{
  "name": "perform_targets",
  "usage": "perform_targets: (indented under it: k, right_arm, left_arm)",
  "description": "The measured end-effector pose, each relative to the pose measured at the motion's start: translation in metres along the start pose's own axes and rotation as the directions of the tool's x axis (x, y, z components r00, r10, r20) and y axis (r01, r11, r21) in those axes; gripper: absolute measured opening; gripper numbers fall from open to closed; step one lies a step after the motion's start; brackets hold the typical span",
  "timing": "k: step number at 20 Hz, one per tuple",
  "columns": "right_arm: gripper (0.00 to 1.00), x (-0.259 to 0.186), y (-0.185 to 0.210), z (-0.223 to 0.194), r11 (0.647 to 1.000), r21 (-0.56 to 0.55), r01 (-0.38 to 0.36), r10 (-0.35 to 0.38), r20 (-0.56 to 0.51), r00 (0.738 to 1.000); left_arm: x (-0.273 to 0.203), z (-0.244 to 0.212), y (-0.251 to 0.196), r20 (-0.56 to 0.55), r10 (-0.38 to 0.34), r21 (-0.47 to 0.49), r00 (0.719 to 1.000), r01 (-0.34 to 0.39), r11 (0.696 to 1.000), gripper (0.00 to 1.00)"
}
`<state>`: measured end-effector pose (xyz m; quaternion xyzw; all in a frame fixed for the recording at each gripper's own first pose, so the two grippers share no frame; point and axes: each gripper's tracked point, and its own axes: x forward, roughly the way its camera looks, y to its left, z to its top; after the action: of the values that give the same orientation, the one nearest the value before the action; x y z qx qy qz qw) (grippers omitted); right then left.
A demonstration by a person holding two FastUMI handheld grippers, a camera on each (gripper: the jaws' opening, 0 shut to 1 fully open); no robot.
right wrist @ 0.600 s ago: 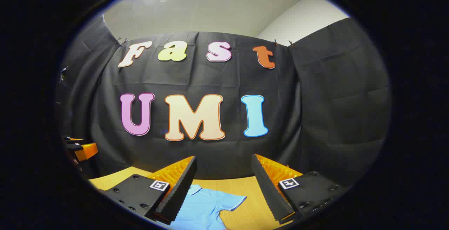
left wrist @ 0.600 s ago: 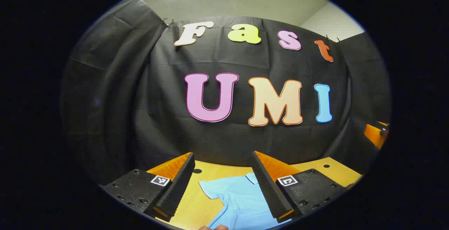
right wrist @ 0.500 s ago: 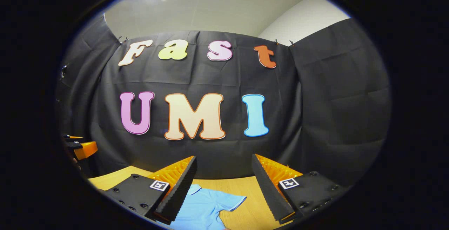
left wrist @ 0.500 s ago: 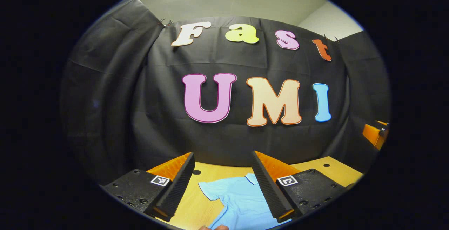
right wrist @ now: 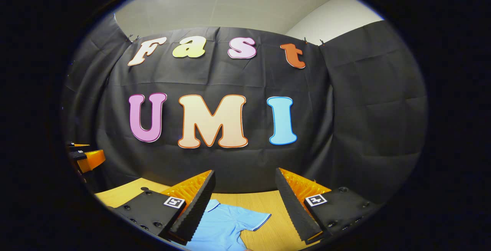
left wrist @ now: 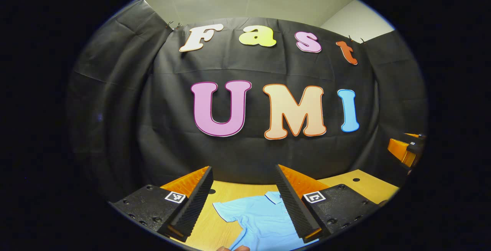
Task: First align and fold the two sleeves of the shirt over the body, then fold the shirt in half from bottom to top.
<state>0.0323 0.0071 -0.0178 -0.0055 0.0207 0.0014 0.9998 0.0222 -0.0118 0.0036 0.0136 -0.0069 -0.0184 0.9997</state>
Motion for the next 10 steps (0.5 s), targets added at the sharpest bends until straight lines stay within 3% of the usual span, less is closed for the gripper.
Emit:
perform_targets:
  k: [5,10]
  right_arm:
    - [0.98,0.018,0.003,-0.019,1.0,-0.023,-0.011,0.01,-0.03,0.999]
    - [0.98,0.066,-0.011,-0.078,0.998,-0.066,0.004,-0.014,-0.146,0.989]
  left_arm:
    - [0.004,-0.002,0.002,0.0,0.014,0.006,1.0,-0.014,1.0,0.95]
    - [0.013,0.0,0.009,0.007,0.023,0.017,1.0,-0.023,1.0,0.95]
